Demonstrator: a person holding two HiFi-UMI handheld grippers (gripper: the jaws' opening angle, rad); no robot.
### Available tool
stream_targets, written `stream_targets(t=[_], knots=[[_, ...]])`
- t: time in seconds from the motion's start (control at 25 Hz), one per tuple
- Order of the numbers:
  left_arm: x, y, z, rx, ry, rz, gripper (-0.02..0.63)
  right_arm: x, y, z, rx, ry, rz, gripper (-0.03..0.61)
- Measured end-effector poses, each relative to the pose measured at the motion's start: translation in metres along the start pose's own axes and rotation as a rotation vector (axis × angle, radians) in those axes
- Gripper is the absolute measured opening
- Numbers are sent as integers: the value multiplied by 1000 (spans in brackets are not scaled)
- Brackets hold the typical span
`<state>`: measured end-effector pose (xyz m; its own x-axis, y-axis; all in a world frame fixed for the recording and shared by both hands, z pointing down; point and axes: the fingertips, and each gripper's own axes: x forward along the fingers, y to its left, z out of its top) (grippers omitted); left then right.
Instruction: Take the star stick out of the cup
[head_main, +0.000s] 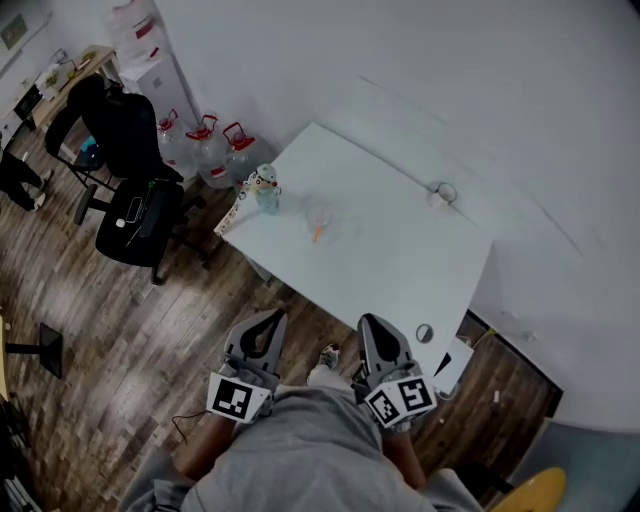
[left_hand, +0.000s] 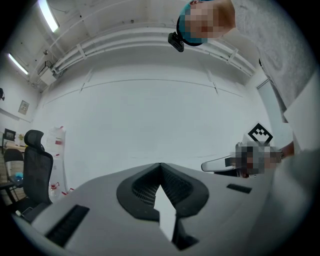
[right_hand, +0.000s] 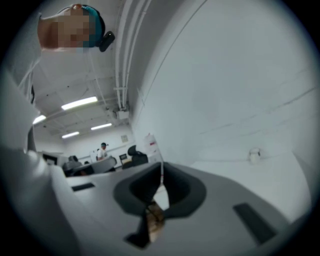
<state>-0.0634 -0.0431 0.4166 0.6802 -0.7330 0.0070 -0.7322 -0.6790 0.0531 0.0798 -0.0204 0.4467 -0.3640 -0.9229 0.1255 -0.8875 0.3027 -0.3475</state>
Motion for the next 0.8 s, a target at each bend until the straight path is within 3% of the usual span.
stream_targets(t=[0.52, 0.8], knots=[[65, -30, -12, 20, -6, 117, 31, 1, -79, 22, -21, 14, 78, 37], [83, -30, -23, 16, 34, 156, 29, 5, -88, 23, 0, 27, 101, 37]])
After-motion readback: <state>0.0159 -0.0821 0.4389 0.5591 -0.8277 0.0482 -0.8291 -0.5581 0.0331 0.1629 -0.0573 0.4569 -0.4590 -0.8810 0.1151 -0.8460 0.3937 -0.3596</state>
